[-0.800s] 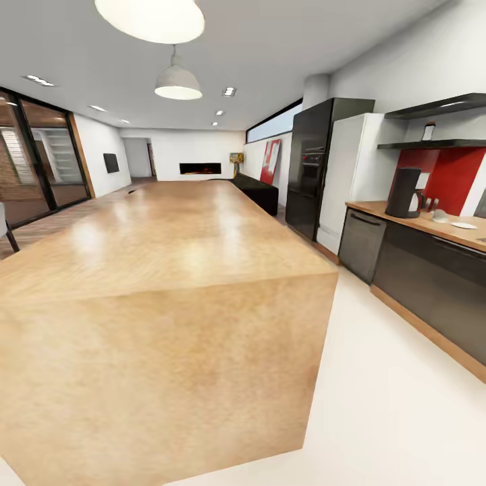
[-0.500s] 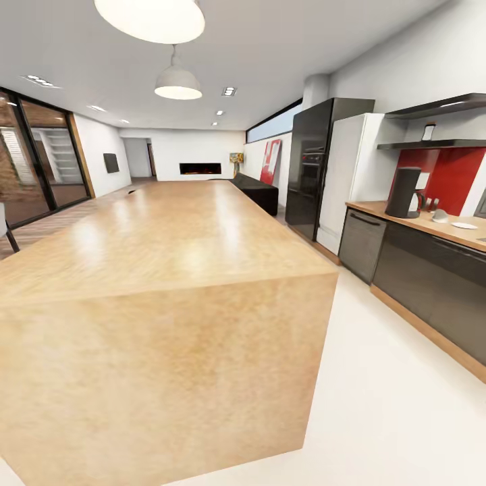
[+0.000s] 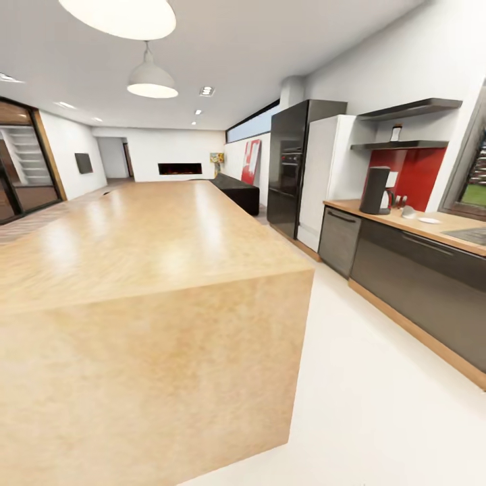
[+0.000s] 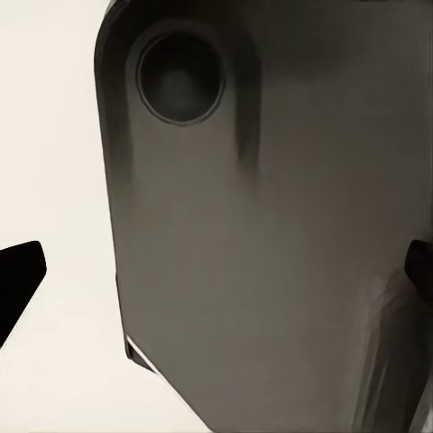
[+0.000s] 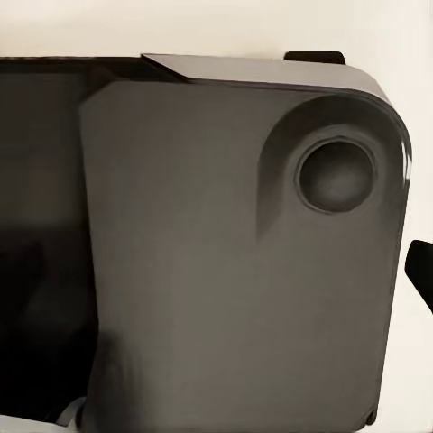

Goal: Set up a coffee station on the kitchen countertop: keep the coffee maker on the countertop, move the bottle of coffee from the kitchen shelf to the counter next to the coffee maker, place a paper coffee filter on top of the coffee maker, put the saucer next to the coffee maker with the coffee cup on the saucer, and place the electric kettle next to the coffee maker.

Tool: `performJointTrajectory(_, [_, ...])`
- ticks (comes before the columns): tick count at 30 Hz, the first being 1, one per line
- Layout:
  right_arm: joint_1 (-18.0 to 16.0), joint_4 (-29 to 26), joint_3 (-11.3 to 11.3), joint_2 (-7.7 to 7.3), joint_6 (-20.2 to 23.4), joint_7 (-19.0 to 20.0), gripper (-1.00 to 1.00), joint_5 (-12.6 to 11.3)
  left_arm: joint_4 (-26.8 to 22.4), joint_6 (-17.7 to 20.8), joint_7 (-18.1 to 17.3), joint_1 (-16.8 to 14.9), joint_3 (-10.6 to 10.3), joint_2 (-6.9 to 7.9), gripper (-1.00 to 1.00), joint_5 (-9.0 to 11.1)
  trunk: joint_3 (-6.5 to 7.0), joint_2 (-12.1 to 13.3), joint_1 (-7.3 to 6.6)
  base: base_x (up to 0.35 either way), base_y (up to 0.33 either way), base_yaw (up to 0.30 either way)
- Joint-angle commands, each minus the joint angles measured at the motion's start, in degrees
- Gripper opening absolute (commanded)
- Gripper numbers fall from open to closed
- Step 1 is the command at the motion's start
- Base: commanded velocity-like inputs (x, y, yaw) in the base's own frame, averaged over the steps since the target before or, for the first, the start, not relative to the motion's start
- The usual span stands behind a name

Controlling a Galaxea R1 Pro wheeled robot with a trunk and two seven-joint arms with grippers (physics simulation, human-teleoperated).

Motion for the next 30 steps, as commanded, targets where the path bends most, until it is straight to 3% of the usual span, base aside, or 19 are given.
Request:
performJointTrajectory(1, [0.0, 0.0, -0.1, 0.01, -0.1, 0.0, 1.0, 0.0, 0.0, -0.1, -0.1, 0.0, 0.0, -0.01, 1.0, 0.0, -0.05, 0.0, 0.0, 0.0, 0.0, -0.266])
performJointTrajectory(12, [0.0, 0.0, -0.1, 0.01, -1.5, 0.0, 1.0, 0.0, -0.1, 0.0, -0.2, 0.0, -0.1, -0.06, 1.0, 0.2, -0.05, 0.0, 0.0, 0.0, 0.0, -0.267])
performJointTrajectory(30, [0.0, 0.0, -0.1, 0.01, -1.5, 0.0, 1.0, 0.0, -0.1, 0.1, -0.3, 0.0, -0.1, -0.01, 1.0, 0.8, 3.16, 7.2, -3.96, 0.0, 0.0, -0.267])
